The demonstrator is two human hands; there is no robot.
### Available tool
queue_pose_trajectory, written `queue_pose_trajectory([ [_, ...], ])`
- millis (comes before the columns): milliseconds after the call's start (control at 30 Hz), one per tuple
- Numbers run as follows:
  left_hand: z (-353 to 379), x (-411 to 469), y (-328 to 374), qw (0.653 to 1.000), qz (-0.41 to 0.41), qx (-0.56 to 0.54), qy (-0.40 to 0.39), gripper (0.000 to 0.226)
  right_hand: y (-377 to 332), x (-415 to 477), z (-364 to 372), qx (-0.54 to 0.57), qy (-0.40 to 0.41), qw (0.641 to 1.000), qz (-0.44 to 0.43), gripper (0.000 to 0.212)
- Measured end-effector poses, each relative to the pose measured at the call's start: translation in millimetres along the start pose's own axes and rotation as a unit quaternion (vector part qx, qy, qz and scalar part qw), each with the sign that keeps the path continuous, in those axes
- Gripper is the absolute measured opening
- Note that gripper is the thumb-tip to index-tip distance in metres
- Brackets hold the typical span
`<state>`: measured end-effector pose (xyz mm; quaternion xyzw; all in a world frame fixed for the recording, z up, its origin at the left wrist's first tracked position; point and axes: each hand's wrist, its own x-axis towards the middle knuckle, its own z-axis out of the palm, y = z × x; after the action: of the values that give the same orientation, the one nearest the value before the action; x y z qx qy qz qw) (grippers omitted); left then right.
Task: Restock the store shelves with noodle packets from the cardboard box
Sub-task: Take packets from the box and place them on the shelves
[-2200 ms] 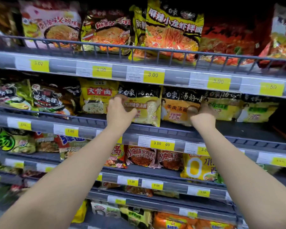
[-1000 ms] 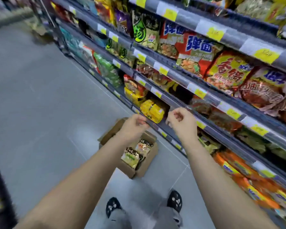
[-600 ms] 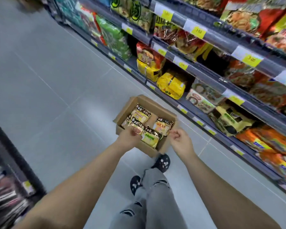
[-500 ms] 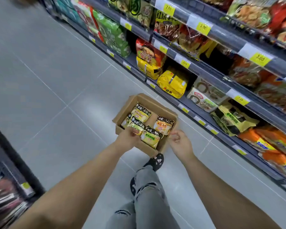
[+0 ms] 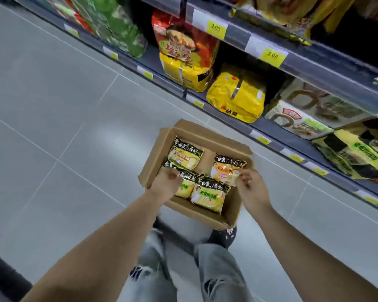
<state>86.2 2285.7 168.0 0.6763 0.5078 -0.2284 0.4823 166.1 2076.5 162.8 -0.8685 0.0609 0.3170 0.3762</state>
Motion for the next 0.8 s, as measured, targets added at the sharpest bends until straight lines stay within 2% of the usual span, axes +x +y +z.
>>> queue_pose_trajectory([
  [133,28,89,-28,0.992,0.034,0.118,-0.022,0.042,57,55,58,-0.017,0.054,0.998,0.030,0.026],
  [200,41,138,-45,0.983,0.074,0.166,-0.017,0.044,85,84,86,-0.014,0.082,0.995,0.047,0.027],
  [300,57,211,-62,0.969,0.118,0.215,-0.017,0.054,120,122,125,-0.042,0.110,0.991,0.059,0.035],
  [367,70,259,-70,0.965,0.122,0.230,-0.022,0.059,140,146,148,-0.068,0.119,0.990,0.038,0.041],
  [533,97,326,-68,0.971,0.052,0.229,0.031,0.080,170,186,197,-0.127,0.165,0.977,0.035,0.055],
  [667,112,350,-71,0.952,0.021,0.303,0.050,0.096,185,192,209,-0.116,0.195,0.972,0.062,0.063],
  [800,119,352,-60,0.940,-0.011,0.339,0.027,0.089,194,191,201,-0.100,0.218,0.966,0.100,0.070],
])
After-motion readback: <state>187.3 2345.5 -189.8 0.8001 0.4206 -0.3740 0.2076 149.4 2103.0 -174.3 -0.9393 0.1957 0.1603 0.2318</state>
